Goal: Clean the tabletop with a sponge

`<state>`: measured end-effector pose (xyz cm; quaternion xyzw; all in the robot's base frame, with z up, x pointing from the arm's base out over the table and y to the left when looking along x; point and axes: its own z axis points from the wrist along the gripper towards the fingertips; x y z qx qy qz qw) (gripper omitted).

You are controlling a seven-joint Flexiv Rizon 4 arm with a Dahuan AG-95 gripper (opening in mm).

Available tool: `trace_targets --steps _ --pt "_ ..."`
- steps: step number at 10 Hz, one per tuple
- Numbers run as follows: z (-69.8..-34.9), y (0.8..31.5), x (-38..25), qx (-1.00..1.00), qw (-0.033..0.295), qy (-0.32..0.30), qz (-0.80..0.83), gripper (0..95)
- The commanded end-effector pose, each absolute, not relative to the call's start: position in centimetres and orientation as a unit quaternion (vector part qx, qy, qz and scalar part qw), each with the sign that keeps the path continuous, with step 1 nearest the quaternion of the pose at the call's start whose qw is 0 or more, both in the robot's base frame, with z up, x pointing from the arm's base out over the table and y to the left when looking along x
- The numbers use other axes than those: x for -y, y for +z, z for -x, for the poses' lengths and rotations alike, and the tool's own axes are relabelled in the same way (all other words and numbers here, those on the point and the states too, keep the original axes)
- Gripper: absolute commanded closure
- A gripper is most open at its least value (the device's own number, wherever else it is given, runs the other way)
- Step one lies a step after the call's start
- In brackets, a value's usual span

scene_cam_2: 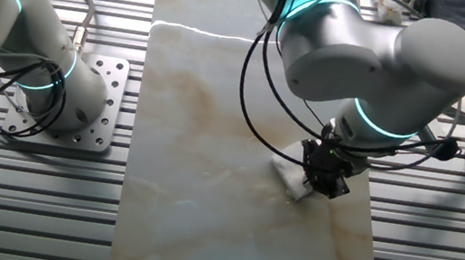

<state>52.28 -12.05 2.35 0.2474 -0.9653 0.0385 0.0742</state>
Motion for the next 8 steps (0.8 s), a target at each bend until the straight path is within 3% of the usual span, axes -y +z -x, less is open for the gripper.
trace_targets --steps 1,8 --pt "-52.1 2.3 12.5 0.964 0.074 0.039 -0.252 95.0" --pt "-51.3 2.7 13.8 0.96 0.079 0.05 -0.264 95.0"
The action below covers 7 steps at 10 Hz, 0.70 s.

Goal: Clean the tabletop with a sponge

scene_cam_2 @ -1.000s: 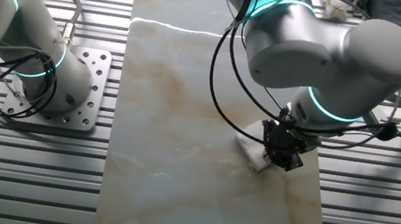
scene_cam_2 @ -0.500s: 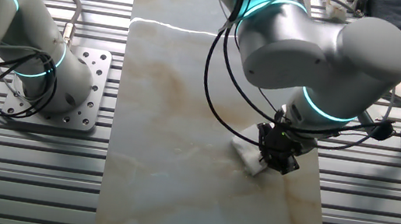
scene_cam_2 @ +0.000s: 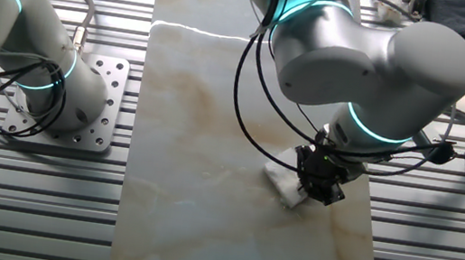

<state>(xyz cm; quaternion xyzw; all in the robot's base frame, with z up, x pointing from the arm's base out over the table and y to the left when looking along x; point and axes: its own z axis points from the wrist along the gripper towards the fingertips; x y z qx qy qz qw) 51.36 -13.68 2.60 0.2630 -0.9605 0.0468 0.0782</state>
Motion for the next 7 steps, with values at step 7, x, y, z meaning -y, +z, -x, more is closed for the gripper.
trace_targets --steps 7 --pt "-51.15 2.7 14.67 0.957 0.078 0.058 -0.273 95.0"
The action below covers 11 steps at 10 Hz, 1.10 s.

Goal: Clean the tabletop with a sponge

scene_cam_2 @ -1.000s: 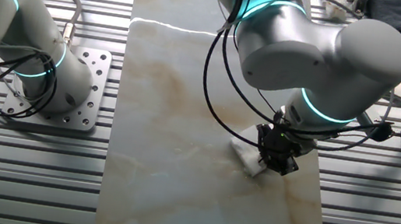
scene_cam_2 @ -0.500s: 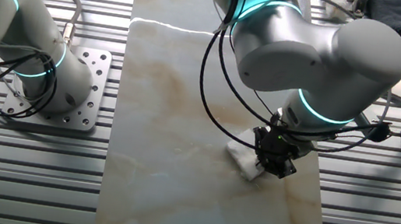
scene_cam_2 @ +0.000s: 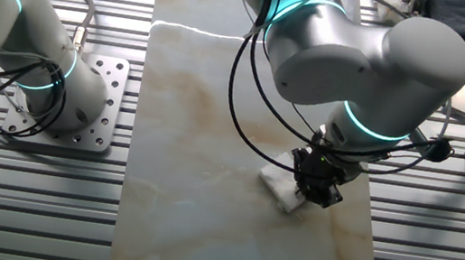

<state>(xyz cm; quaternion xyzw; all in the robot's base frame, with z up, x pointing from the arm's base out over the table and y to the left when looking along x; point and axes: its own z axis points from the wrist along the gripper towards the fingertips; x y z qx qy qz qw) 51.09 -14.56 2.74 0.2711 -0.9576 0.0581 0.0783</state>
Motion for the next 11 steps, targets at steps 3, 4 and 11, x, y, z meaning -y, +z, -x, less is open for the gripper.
trace_targets --steps 3,4,11 --pt "-51.2 2.7 15.7 0.955 0.077 0.058 -0.281 95.0" --pt "-51.2 2.7 15.9 0.954 0.077 0.058 -0.282 95.0" --pt "-52.1 2.6 17.9 0.949 0.071 0.059 -0.3 95.0"
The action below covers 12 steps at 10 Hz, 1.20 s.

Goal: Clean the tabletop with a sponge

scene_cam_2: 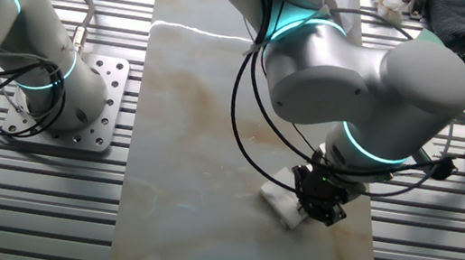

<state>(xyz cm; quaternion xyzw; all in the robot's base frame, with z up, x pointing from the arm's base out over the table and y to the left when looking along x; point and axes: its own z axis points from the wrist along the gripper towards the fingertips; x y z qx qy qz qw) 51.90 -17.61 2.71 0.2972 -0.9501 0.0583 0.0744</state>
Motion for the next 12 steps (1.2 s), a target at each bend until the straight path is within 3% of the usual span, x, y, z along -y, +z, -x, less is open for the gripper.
trace_targets --steps 1,12 --pt "-52.2 2.6 18.4 0.949 0.071 0.059 -0.303 95.0" --pt "-49.4 2.3 19.5 0.953 0.066 0.044 -0.293 95.0"
